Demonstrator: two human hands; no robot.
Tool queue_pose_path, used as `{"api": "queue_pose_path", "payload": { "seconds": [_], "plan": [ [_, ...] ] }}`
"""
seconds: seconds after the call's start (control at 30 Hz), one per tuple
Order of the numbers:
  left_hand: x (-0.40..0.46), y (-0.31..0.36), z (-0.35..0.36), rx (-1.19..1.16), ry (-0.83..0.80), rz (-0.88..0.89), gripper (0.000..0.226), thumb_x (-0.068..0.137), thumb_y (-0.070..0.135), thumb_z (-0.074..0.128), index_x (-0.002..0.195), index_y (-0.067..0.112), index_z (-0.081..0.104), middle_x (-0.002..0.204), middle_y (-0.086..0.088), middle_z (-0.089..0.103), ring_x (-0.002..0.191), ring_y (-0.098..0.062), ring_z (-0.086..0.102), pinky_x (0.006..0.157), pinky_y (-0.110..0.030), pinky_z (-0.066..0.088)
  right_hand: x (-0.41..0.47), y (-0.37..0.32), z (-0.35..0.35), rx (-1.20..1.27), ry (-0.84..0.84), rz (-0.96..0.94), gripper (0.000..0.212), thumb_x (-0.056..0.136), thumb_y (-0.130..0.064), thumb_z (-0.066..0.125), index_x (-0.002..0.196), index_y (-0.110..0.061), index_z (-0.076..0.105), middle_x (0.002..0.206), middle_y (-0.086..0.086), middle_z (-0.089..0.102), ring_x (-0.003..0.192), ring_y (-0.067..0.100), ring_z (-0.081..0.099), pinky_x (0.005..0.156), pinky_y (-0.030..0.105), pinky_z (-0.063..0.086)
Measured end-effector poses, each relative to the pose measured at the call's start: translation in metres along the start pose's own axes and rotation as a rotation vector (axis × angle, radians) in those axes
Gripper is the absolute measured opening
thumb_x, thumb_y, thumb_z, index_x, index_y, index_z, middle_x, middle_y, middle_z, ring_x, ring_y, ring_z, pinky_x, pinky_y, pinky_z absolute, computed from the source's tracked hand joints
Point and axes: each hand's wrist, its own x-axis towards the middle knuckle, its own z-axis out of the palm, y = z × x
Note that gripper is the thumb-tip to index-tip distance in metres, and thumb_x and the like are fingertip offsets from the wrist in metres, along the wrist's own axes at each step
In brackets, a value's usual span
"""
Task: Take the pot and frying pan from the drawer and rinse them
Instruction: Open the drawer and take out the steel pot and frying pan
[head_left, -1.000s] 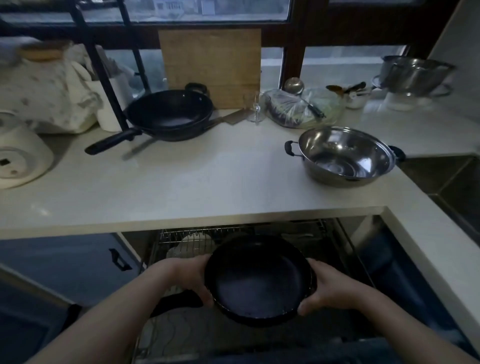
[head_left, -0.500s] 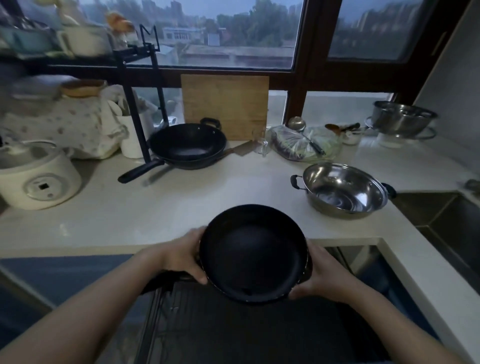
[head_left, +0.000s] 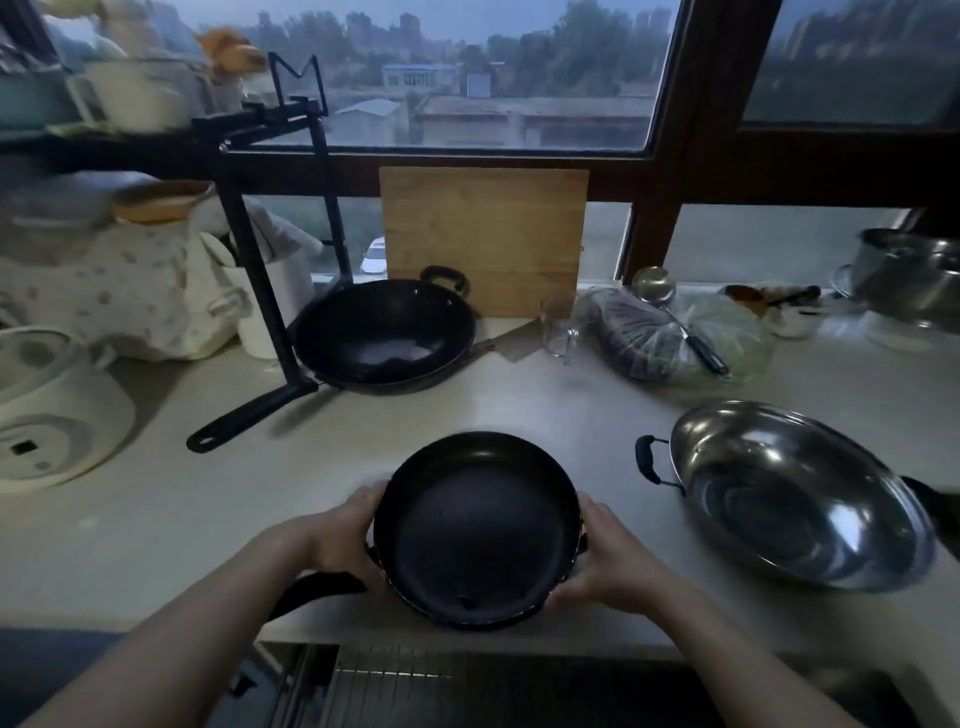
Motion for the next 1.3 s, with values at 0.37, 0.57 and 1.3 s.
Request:
{"api": "queue_pose_path", "payload": {
  "seconds": [0.37, 0.57, 1.3],
  "plan": [
    [0.057, -0.01, -0.017, -0.011, -0.051, -0.051, 0.126, 0.061, 0.018, 0.088, 0.151, 0.03, 0.0, 0.15, 0.001, 0.021, 0.124, -0.029, 0.048, 0.09, -0.026, 0.045, 0.043, 0.019, -0.01, 0.022, -0.028, 0.027, 0.102, 0.036, -0.045, 0.086, 0.127, -0.037, 0.041, 0.116, -0.014, 0.044, 0.106, 0.006, 0.049, 0.085, 0.031, 0.053],
    [0.061, -0.012, -0.013, 0.004, -0.032, -0.044, 0.128, 0.058, 0.022, 0.088, 0.151, 0.032, 0.0, 0.153, 0.005, 0.015, 0.135, -0.021, 0.033, 0.106, -0.03, 0.038, 0.04, 0.023, -0.004, 0.027, -0.045, 0.053, 0.106, 0.037, -0.046, 0.086, 0.131, -0.036, 0.038, 0.12, -0.011, 0.045, 0.109, 0.007, 0.05, 0.085, 0.032, 0.054],
    [-0.146, 0.063, 0.136, 0.319, 0.363, 0.313, 0.099, 0.08, 0.047, 0.071, 0.154, 0.019, 0.011, 0.158, 0.0, 0.015, 0.145, -0.018, 0.013, 0.117, -0.027, 0.012, -0.199, 0.008, 0.031, -0.056, 0.075, 0.282, 0.128, 0.061, -0.072, 0.07, 0.156, -0.025, 0.0, 0.162, 0.0, 0.012, 0.146, 0.018, 0.023, 0.118, 0.042, 0.03]
  ]
}}
